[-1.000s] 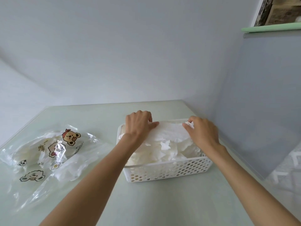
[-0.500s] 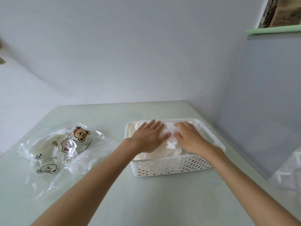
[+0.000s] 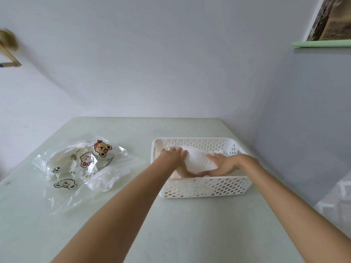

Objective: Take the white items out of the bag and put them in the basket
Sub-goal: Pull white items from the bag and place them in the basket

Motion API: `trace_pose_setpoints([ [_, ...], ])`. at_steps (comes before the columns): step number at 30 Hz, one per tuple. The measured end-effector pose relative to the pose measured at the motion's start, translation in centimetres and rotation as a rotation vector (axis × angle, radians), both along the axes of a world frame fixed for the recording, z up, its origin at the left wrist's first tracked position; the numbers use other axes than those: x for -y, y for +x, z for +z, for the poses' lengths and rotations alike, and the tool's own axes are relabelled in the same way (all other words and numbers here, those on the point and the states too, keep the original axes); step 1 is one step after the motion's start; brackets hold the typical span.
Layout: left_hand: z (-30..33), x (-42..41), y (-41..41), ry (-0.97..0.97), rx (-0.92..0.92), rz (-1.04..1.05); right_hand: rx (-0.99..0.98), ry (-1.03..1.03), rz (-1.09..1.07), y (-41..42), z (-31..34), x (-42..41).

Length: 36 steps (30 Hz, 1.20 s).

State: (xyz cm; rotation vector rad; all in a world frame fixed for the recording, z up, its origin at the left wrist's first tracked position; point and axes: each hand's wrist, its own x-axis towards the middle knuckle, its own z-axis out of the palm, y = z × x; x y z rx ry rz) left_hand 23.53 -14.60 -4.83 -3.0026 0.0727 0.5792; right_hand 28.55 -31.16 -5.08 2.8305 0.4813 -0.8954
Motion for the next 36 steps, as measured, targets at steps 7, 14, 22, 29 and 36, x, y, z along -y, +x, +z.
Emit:
trace_pose_setpoints([
  [7,3.9,-2.9,-2.3,-0.375,0.369,-0.085,0.264,0.752,-0.060,-2.3,4.4,2.1],
  [14,2.6,-15.8,-10.2,-0.404,0.455,0.257,0.571,1.097,0.090,-8.9,4.9,-6.1],
  [22,-2.3,-22.5,-13.6,-0.451,0.480,0.560,0.447,0.710,0.353,-14.3,-0.4,-18.7],
  [29,-3.7,-20.4,-11.7,-0.281,0.147,0.409,0.606,0.525,0.372,-12.1,-4.8,-21.0],
  [36,-4.5,-21.6,-11.5,-0.290,0.225,0.416,0.609,0.687,0.475,-11.9,-6.4,-20.7],
])
